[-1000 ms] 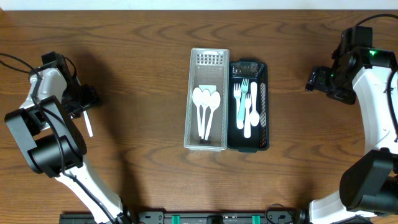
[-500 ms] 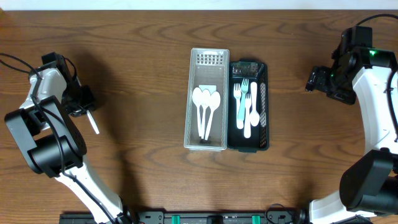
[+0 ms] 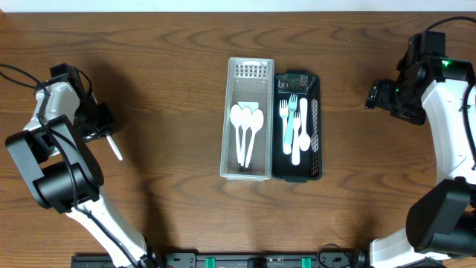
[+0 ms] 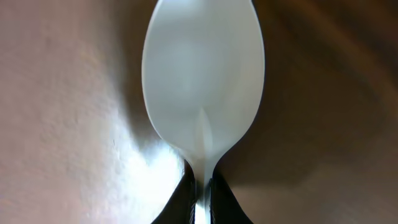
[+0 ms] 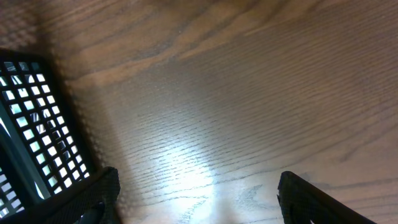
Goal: Pack container
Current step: 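Carry the spoon right and lower it into the clear basket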
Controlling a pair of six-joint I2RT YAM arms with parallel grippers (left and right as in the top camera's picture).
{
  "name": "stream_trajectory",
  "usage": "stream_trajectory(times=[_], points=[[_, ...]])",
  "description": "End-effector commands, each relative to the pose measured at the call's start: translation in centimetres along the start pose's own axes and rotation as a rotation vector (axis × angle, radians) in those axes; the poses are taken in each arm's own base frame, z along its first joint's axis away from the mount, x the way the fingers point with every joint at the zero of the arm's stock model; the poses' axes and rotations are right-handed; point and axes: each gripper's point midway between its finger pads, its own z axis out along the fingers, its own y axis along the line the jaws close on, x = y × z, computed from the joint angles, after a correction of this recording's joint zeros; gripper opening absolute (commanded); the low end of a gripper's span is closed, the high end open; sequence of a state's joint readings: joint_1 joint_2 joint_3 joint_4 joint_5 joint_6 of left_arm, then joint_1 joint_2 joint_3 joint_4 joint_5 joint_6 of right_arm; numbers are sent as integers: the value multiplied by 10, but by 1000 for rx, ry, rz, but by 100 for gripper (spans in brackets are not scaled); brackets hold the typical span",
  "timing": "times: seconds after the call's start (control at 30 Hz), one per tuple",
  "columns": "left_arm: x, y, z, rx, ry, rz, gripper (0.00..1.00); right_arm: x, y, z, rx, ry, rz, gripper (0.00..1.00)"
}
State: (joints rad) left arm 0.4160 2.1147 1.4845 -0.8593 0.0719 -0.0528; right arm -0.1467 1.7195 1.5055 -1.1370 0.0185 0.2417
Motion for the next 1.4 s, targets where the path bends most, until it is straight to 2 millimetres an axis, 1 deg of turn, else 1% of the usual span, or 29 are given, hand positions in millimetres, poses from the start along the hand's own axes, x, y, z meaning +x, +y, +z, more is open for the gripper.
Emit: stream_trajectory(times=[0.0, 0.07, 0.13, 0.2, 0.27, 0.37, 0.43, 0.5, 0.57, 0.63, 0.7, 0.8, 0.87, 0.93, 0.97, 1.03, 1.13, 1.17, 1.2, 1.27, 1.37], points=[[11, -11, -28, -1, -26, 13, 6, -1, -1, 0, 1, -1, -12, 85], [15, -24, -51, 5, -59, 41, 6, -1, -1, 0, 1, 0, -12, 85], [24, -45, -78, 17, -103, 96, 6, -1, -1, 0, 0, -1, -12, 85], [36, -70, -105, 33, -155, 163, 6, -1, -1, 0, 0, -2, -11, 85], [55, -101, -133, 58, -212, 254, 6, -1, -1, 0, 0, -2, -11, 85], [92, -152, -172, 125, -299, 356, 6, -1, -1, 0, 0, -2, -11, 85], [119, -181, -191, 175, -342, 432, 6, -1, -1, 0, 1, -1, -12, 85], [149, -213, -206, 233, -376, 518, 6, -1, -1, 0, 0, -1, -12, 85], [178, -242, -212, 282, -386, 595, 6, -1, -1, 0, 0, -1, -12, 85], [202, -265, -210, 312, -383, 677, 6, -1, -1, 0, 0, -1, -12, 85], [221, -286, -203, 323, -374, 749, 6, 0, -1, 0, 0, 0, -12, 85], [239, -308, -181, 309, -336, 820, 6, 0, -1, 0, 1, 1, -12, 85], [245, -318, -158, 278, -295, 847, 6, 0, -1, 0, 1, 1, -12, 85], [246, -324, -134, 238, -252, 857, 6, 0, -1, 0, 1, 1, -12, 85], [245, -325, -120, 213, -226, 858, 6, 0, -1, 0, 1, 1, -12, 85], [243, -325, -97, 172, -185, 856, 6, 0, -1, 0, 1, 2, -12, 85], [239, -324, -74, 133, -147, 850, 6, 0, -1, 0, 1, 3, -12, 85], [238, -323, -71, 127, -143, 854, 7, 0, -1, 0, 1, 3, -12, 85], [237, -323, -69, 124, -141, 855, 12, 0, -1, 0, 1, 3, -12, 85], [233, -323, -69, 126, -146, 854, 30, 0, -1, 0, 1, 3, -12, 85], [226, -325, -79, 142, -170, 869, 31, 0, -1, 0, 1, 2, -12, 85]])
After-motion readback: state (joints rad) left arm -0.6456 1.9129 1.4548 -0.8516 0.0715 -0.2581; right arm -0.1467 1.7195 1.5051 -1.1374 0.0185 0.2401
